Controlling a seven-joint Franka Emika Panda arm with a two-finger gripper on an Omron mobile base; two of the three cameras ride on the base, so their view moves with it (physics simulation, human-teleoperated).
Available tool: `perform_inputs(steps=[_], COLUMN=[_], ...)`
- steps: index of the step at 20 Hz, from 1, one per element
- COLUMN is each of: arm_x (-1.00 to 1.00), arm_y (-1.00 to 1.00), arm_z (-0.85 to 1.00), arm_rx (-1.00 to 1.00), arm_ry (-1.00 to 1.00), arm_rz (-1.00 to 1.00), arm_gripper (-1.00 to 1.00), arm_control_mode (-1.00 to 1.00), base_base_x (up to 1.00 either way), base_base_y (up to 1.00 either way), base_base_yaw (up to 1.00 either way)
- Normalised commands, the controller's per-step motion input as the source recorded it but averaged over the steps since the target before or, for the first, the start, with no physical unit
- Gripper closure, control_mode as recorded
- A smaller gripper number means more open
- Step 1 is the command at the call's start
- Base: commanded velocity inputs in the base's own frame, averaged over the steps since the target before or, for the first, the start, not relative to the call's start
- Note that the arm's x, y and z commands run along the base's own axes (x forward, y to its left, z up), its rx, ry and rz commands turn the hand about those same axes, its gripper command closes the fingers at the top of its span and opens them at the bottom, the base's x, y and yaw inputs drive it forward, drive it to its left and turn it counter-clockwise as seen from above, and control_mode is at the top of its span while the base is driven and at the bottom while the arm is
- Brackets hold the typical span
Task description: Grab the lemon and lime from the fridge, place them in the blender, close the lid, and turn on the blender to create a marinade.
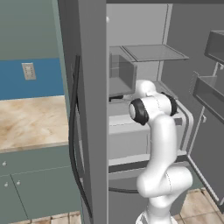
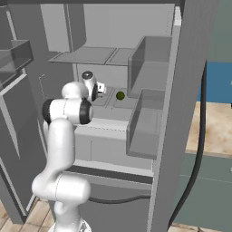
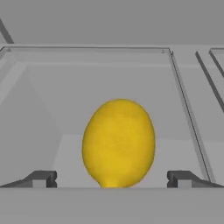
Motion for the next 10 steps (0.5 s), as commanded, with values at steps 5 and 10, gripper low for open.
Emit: perform_inputs(steps=[5, 10], arm_x=[0.3, 0.31], arm_y=[0.0, 0.0], arm_z=[-0.13, -0.17], arm_rx=[0.0, 0.0], arm_ry=[0.0, 0.01], arm_rz=[0.0, 0.0], arm_gripper=[-1.0, -1.0], arm_control_mode=[-1.0, -1.0], base_base_x=[0.0, 0.0], base_base_y=[0.0, 0.0], base_base_yaw=[0.0, 0.0])
